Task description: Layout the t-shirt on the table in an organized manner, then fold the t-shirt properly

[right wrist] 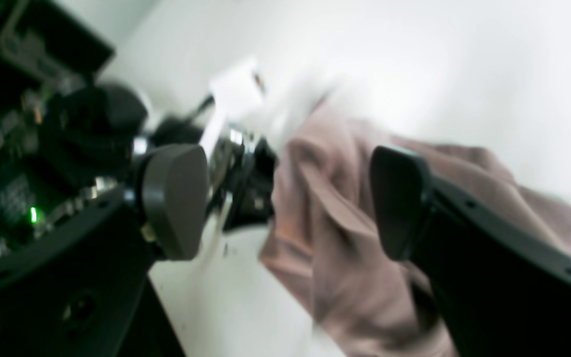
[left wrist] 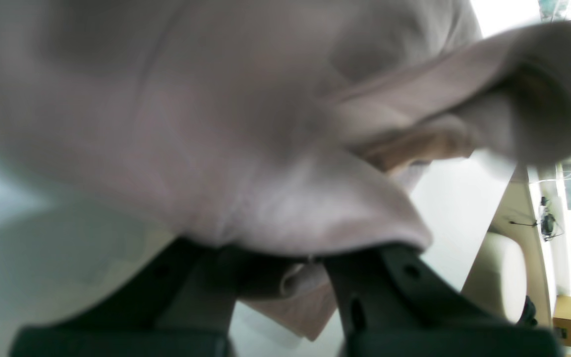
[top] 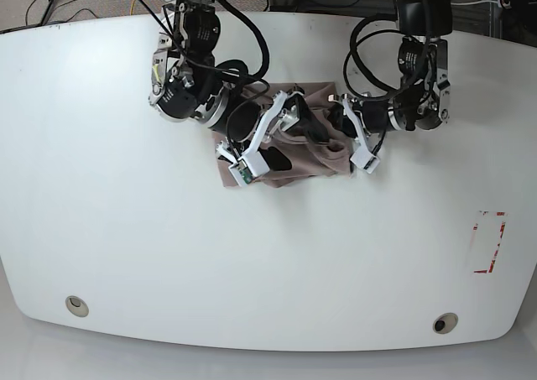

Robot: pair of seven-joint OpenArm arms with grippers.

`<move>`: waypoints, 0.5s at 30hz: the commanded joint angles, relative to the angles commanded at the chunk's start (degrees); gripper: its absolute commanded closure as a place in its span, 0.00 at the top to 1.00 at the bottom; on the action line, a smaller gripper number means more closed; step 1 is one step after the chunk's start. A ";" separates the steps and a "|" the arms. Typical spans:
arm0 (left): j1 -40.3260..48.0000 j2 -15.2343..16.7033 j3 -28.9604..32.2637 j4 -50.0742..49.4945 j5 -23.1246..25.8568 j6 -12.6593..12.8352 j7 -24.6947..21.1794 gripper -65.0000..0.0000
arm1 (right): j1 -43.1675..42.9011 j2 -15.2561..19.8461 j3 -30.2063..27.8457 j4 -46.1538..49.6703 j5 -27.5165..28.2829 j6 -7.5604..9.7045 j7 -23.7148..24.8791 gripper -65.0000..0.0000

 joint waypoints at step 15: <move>0.35 0.97 -2.11 8.26 -2.64 -0.09 0.26 0.56 | -3.08 8.53 0.00 0.97 0.09 0.00 0.18 0.71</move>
